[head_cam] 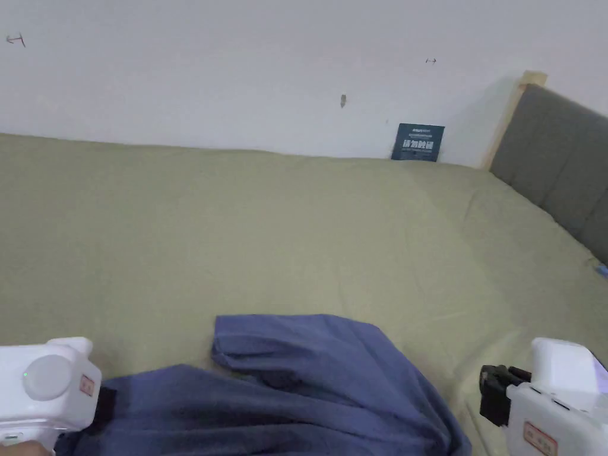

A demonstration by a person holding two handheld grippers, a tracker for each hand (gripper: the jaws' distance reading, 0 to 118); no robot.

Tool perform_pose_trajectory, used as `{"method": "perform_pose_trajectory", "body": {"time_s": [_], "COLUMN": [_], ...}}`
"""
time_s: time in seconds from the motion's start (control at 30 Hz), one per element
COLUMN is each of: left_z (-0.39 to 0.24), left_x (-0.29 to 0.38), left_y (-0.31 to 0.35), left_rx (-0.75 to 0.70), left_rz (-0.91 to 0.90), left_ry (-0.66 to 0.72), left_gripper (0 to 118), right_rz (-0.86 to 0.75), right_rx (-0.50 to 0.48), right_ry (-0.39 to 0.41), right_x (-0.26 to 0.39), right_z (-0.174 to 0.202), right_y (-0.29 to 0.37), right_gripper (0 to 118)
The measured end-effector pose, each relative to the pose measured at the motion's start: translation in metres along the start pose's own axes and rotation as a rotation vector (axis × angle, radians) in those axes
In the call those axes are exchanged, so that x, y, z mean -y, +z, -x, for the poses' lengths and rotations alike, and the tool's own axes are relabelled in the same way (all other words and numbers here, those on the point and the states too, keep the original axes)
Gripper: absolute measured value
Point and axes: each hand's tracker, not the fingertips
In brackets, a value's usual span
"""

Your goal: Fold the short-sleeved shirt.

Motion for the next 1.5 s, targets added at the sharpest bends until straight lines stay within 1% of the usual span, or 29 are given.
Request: {"method": "perform_pose_trajectory", "body": {"time_s": [0.03, 0.07, 0.1, 0.13, 0.17, 0.2, 0.27, 0.37, 0.4, 0.43, 0.47, 0.5, 0.53, 0.57, 0.6, 0.63, 0.67, 0.73, 0.8, 0.83, 0.87, 0.93, 1.0, 1.07, 1.13, 1.17, 1.23, 1.37, 1.5], "left_z": [0.003, 0.004, 0.005, 0.006, 0.007, 0.009, 0.012, 0.018, 0.019, 0.023, 0.024, 0.025, 0.024, 0.028, 0.029, 0.029, 0.029, 0.031, 0.032, 0.033, 0.035, 0.038, 0.043, 0.046, 0.048, 0.048, 0.045, 0.044, 0.044], "left_x": [0.000, 0.001, 0.002, 0.004, 0.005, 0.006, 0.011, 0.020, 0.023, 0.022, 0.025, 0.026, 0.027, 0.024, 0.024, 0.024, 0.025, 0.021, 0.013, 0.007, 0.001, -0.014, -0.031, -0.046, -0.062, -0.070, -0.084, -0.117, -0.161], "left_y": [0.005, 0.009, 0.012, 0.015, 0.022, 0.025, 0.033, 0.045, 0.048, 0.047, 0.049, 0.050, 0.052, 0.050, 0.054, 0.062, 0.071, 0.090, 0.113, 0.124, 0.136, 0.162, 0.187, 0.211, 0.231, 0.240, 0.255, 0.273, 0.281], "left_rx": [0.057, 0.096, 0.106, 0.100, 0.112, 0.137, 0.189, 0.271, 0.301, 0.317, 0.315, 0.316, 0.308, 0.294, 0.293, 0.272, 0.237, 0.258, 0.267, 0.247, 0.258, 0.262, 0.271, 0.265, 0.216, 0.199, 0.118, 0.122, 0.108], "left_rz": [-0.006, -0.044, -0.062, -0.080, -0.105, -0.108, -0.123, -0.216, -0.228, -0.234, -0.236, -0.226, -0.226, -0.236, -0.262, -0.320, -0.376, -0.493, -0.547, -0.584, -0.607, -0.667, -0.741, -0.803, -0.850, -0.861, -0.911, -0.939, -0.945], "left_ry": [0.026, 0.059, 0.073, 0.084, 0.090, 0.092, 0.111, 0.116, 0.119, 0.123, 0.121, 0.122, 0.121, 0.121, 0.121, 0.132, 0.145, 0.149, 0.132, 0.130, 0.116, 0.102, 0.092, 0.068, 0.038, 0.024, 0.000, -0.006, -0.026], "left_gripper": [4, 4, 4, 4, 4, 4, 4, 4, 4, 4, 4, 4, 4, 4, 4, 4, 4, 4, 4, 4, 4, 4, 4, 4, 4, 4, 4, 4, 4], "right_rz": [0.034, 0.062, 0.104, 0.144, 0.206, 0.285, 0.324, 0.404, 0.387, 0.394, 0.392, 0.390, 0.393, 0.373, 0.303, 0.246, 0.215, 0.120, -0.002, -0.049, -0.079, -0.138, -0.234, -0.306, -0.367, -0.389, -0.421, -0.469, -0.512], "right_rx": [-0.025, -0.056, -0.100, -0.138, -0.162, -0.171, -0.152, -0.090, -0.108, -0.101, -0.101, -0.102, -0.108, -0.115, -0.104, -0.094, -0.106, -0.128, -0.161, -0.177, -0.182, -0.192, -0.215, -0.230, -0.253, -0.254, -0.245, -0.248, -0.241], "right_ry": [0.002, 0.005, 0.008, 0.001, -0.004, -0.002, 0.001, 0.014, 0.001, -0.008, -0.004, 0.001, 0.012, 0.051, 0.061, 0.068, 0.062, 0.007, -0.021, -0.017, -0.011, 0.034, 0.048, 0.041, 0.036, 0.052, 0.063, 0.039, 0.048], "right_x": [0.001, 0.002, 0.004, 0.007, 0.012, 0.017, 0.022, 0.027, 0.028, 0.027, 0.027, 0.025, 0.024, 0.023, 0.021, 0.018, 0.014, 0.003, -0.013, -0.024, -0.035, -0.063, -0.092, -0.118, -0.144, -0.156, -0.180, -0.227, -0.270], "right_z": [0.000, 0.000, -0.001, -0.003, -0.005, -0.005, -0.006, -0.004, -0.005, -0.005, -0.003, -0.003, -0.001, 0.003, 0.007, 0.010, 0.012, 0.015, 0.020, 0.024, 0.025, 0.035, 0.043, 0.050, 0.054, 0.057, 0.064, 0.074, 0.082], "right_y": [-0.006, -0.013, -0.021, -0.030, -0.043, -0.057, -0.078, -0.107, -0.113, -0.115, -0.113, -0.110, -0.107, -0.101, -0.092, -0.084, -0.077, -0.061, -0.046, -0.040, -0.037, -0.028, -0.020, -0.011, -0.006, -0.004, -0.001, -0.004, -0.014], "right_gripper": [2, 7, 23, 57, 104, 114, 111, 111, 109, 95, 65, 53, 53, 8, 5, 5, 5, 4, 4, 4, 4, 4, 4, 4, 4, 4, 4, 4, 4]}}
